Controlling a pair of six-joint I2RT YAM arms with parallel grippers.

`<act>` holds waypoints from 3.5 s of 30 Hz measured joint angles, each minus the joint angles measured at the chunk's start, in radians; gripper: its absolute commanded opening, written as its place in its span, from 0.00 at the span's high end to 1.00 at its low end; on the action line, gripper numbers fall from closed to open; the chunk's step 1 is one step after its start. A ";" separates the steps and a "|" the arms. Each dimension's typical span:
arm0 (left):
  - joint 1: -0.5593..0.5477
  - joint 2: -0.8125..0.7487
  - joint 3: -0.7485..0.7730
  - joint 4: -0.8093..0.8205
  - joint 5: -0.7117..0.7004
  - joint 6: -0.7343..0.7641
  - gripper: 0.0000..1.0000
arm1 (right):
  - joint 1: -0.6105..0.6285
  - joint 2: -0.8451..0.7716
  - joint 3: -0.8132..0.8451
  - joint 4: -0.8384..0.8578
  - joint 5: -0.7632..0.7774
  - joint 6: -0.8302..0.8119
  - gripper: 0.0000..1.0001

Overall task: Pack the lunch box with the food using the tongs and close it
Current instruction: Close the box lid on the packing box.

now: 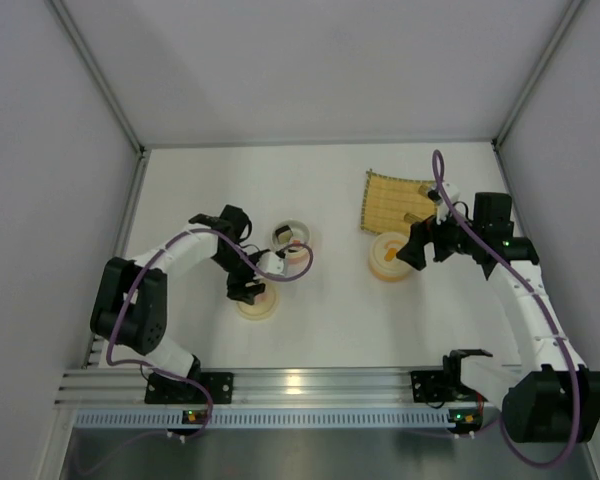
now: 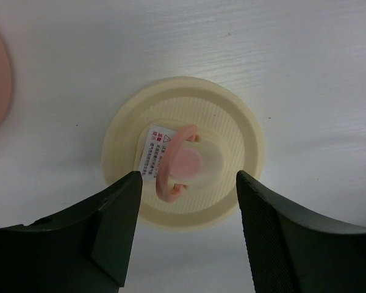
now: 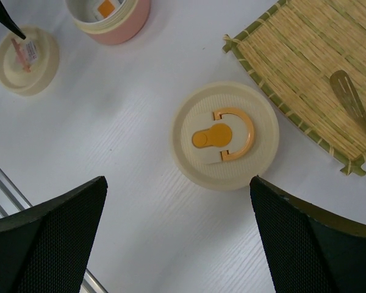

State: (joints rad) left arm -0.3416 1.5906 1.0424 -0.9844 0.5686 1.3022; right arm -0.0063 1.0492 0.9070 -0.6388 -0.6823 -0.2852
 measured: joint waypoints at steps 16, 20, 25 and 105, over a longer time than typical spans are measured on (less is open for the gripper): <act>-0.066 -0.091 -0.173 0.258 -0.098 -0.108 0.63 | -0.005 -0.033 -0.003 -0.001 -0.002 0.002 0.01; -0.066 -0.121 -0.199 0.261 -0.114 -0.127 0.66 | -0.007 -0.038 -0.004 -0.001 -0.003 0.004 0.01; -0.066 -0.159 -0.230 0.261 -0.126 -0.154 0.67 | -0.011 -0.058 -0.005 0.000 -0.007 0.010 0.00; -0.309 0.376 0.622 0.145 -0.874 -1.720 1.00 | -0.025 -0.094 -0.037 0.002 0.008 0.020 0.00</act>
State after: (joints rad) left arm -0.6506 1.9667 1.6642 -0.8398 -0.3050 -0.4179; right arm -0.0315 0.9554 0.8696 -0.6365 -0.6746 -0.2649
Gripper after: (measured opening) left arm 0.072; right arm 0.993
